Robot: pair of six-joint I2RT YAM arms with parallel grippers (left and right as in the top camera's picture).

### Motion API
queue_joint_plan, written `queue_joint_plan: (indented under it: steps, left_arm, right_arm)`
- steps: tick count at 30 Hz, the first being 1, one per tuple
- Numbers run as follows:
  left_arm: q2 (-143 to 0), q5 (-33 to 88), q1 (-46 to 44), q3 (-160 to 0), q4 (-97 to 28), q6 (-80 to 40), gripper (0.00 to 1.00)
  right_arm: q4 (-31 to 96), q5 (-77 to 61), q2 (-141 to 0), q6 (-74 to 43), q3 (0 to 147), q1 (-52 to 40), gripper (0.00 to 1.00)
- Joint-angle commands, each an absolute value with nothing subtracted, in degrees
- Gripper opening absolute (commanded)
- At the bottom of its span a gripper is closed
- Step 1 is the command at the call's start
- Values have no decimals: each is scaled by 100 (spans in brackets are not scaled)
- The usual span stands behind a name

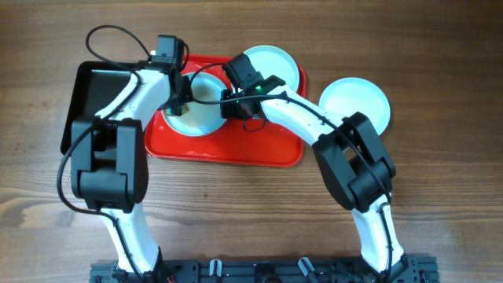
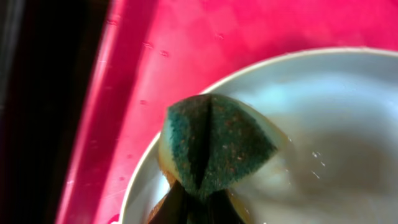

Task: Clean dirty plates on tray and stack at the side
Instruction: 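Scrub the centered plate with the sponge in the left gripper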

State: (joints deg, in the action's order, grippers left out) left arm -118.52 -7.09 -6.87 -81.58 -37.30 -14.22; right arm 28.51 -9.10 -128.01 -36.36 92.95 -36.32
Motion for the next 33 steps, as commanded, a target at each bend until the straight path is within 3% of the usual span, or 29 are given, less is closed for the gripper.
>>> queue_joint_plan:
  steps: [1,3,6,8,9,11,15,18,20,23,27,33]
  left_arm:
    - [-12088,1984,-620,-8053,-4053,-589,4]
    - [-12088,2926,-620,-8064,-4165,-449,4]
    - [-12086,2926,-589,-8197,-3824,-626,4]
    - [-12086,1944,-534,-8215,-3352,-1387,4]
    - [-12086,683,-523,-8215,-3111,-2097,4]
    - [-12086,-1,-523,-8215,-3039,-2661,4]
    - [-12086,165,-523,-8215,-4604,-4882,4]
    - [-12044,683,-375,-8235,-5205,-5321,4]
    - [-12031,1066,-222,-8287,-5684,-5245,4]
    - [-12031,1066,-176,-8285,-6324,-3612,4]
    - [-12031,1070,-180,-8313,-6051,-1638,4]
    - [-11863,1066,-169,-10044,-5146,-1389,4]
  right_arm:
    - [2943,-904,-12901,-3452,9317,-3636,4]
    - [2945,-908,-12901,-3448,9317,-3640,4]
    - [2963,-908,-12901,-3448,9317,-3640,4]
    - [2963,-952,-12901,-3444,9317,-3640,4]
    - [2954,-947,-12901,-3441,9317,-3640,4]
    - [2939,-947,-12901,-3446,9317,-3640,4]
    - [2932,-945,-12901,-3444,9317,-3640,4]
    - [2936,-945,-12901,-3444,9317,-3640,4]
    - [2943,-947,-12901,-3441,9317,-3640,4]
    - [2917,-947,-12901,-3448,9317,-3640,4]
    - [2926,-952,-12901,-3444,9317,-3642,4]
    - [2899,-945,-12901,-3428,9317,-3645,9]
